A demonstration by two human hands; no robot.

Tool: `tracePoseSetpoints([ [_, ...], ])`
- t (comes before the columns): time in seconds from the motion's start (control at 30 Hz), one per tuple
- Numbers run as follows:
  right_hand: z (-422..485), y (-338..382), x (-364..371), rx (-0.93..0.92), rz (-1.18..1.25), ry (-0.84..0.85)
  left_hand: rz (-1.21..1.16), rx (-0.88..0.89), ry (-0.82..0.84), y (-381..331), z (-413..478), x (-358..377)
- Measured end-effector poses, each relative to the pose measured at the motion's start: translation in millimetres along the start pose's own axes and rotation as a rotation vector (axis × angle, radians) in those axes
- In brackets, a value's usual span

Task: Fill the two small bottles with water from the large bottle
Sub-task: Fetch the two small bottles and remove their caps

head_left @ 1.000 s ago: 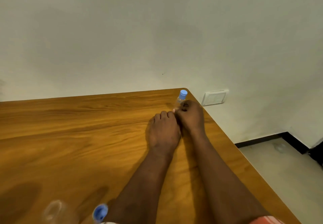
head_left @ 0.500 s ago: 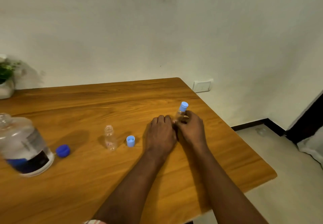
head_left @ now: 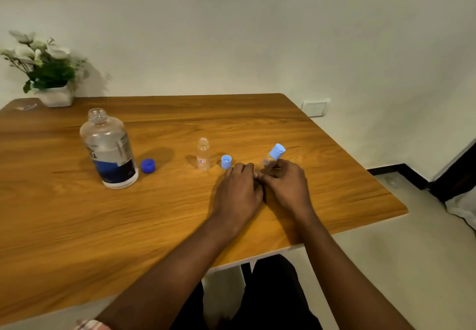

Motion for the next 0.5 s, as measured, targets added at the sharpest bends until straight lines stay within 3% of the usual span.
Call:
tracePoseSetpoints([
  [0.37, -31, 27, 22, 0.009, 0.232, 0.225, -0.080, -0.014, -0.058, 42, -24, -46],
  [0.5, -28, 26, 16, -0.012, 0.341, 0.221, -0.153, -0.069, -0.098, 52, -27, -55],
])
Point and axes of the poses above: each hand's wrist, its own z-axis towards the middle knuckle, its own x-axis out of the palm, y = z × x, the point moved 1 cm from there along z, towards the middle knuckle, and after that the axes turned 1 degree about -z, right-handed, at the moved point
